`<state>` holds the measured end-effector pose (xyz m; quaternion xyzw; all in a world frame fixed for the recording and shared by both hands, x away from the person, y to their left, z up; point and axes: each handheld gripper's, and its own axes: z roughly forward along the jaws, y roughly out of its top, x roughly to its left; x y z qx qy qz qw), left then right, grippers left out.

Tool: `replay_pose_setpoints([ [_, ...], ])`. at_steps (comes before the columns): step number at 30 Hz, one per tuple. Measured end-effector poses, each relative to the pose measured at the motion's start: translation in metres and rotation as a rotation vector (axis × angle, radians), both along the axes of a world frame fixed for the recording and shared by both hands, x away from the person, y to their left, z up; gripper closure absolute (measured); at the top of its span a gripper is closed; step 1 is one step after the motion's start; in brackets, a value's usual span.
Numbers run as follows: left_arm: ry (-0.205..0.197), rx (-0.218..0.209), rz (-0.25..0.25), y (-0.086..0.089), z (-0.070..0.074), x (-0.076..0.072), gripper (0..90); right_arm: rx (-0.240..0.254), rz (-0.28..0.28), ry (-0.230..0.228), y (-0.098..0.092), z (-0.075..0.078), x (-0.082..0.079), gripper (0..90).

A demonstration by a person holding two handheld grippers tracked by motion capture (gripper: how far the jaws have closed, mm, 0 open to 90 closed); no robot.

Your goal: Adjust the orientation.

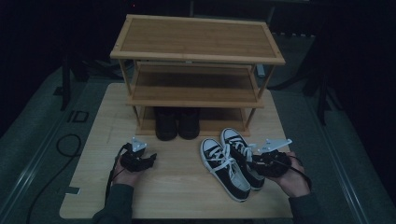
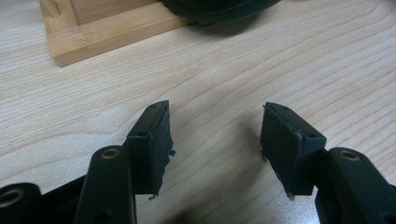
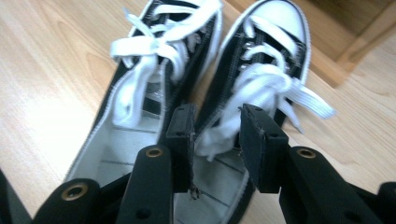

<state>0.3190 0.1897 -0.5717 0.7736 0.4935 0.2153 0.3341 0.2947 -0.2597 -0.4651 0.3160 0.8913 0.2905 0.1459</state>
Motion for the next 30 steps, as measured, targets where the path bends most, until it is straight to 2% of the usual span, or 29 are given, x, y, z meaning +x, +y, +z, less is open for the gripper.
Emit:
replay_pose_setpoints([
  [7, -0.001, 0.000, 0.000, 0.000, 0.000, 0.000, 43.4, -0.024, 0.028, 0.037, 0.011, -0.010, 0.001, 60.9],
  [9, -0.001, 0.000, 0.000, 0.000, 0.000, 0.000, 43.4, -0.033, 0.017, 0.047, 0.012, -0.013, 0.002, 59.2],
  [16, -0.001, 0.000, 0.000, 0.000, 0.000, 0.000, 43.3, -0.033, 0.014, 0.094, 0.011, -0.020, 0.004, 43.9],
  [19, -0.001, 0.000, 0.000, 0.000, 0.000, 0.000, 43.2, -0.044, 0.007, 0.100, 0.015, -0.024, 0.006, 39.4],
  [25, -0.001, 0.000, -0.002, 0.000, 0.000, 0.000, 43.2, -0.038, -0.012, 0.100, 0.023, -0.027, 0.011, 37.9],
  [30, 0.000, 0.001, -0.002, 0.000, 0.000, 0.000, 43.2, -0.055, -0.043, 0.098, 0.031, -0.031, 0.017, 42.7],
])
